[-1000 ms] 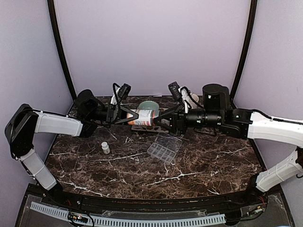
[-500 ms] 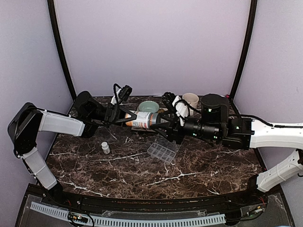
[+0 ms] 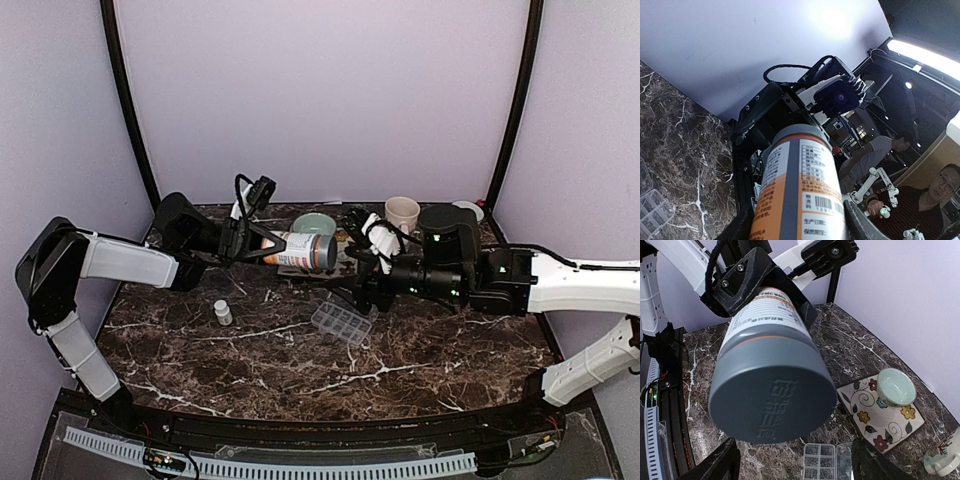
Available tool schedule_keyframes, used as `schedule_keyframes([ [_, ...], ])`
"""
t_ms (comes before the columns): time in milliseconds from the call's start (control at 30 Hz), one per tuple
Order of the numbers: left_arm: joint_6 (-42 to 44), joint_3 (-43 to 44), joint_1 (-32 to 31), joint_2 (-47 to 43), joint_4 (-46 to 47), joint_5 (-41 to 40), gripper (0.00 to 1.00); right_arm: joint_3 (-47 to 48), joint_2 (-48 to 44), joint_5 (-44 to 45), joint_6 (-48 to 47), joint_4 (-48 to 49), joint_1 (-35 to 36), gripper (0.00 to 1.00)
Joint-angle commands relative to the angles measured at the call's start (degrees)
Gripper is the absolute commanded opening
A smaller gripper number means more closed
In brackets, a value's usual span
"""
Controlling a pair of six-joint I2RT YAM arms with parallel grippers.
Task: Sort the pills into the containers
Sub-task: Unscrew the lid of the pill bottle.
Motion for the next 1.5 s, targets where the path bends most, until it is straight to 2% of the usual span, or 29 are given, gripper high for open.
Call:
schedule_keyframes([
  [0,2.4,0.2,0.3,-2.6,2.6,-0.1,0.22,-0.1,-2.1,0.4,2.1,0.4,-0.2,0.78],
  [167,8.1,0.0,0.3,-3.9,-3.1,-1.5,0.22,-0.5,-4.2,-0.6,8.7,0.7,-0.7,0.80],
  [367,22.0,0.1,0.3,-7.3,-17.0,-5.5,0.22,-0.2,-5.4,-4.8,26.8,2.0,-4.7,0.80],
  [533,26.1,0.2,0.3,-8.4,-19.8,-6.7,0.21,-1.2,-5.6,-12.2,41.2,5.1,-10.2,0.79],
  [667,28.3,0.7,0.3,-8.5,-21.9,-6.6,0.20,-0.8,-4.2,-17.5,48.4,8.5,-12.2,0.79],
  [1000,33.3,1.8,0.3,-9.3,-27.9,-6.7,0.15,2.3,0.5,-24.0,55.7,11.6,-13.2,0.79],
  [1467,34.3,3.4,0.3,-8.8,-29.6,-7.1,0.16,2.6,4.0,-28.2,58.4,12.7,-13.5,0.77],
])
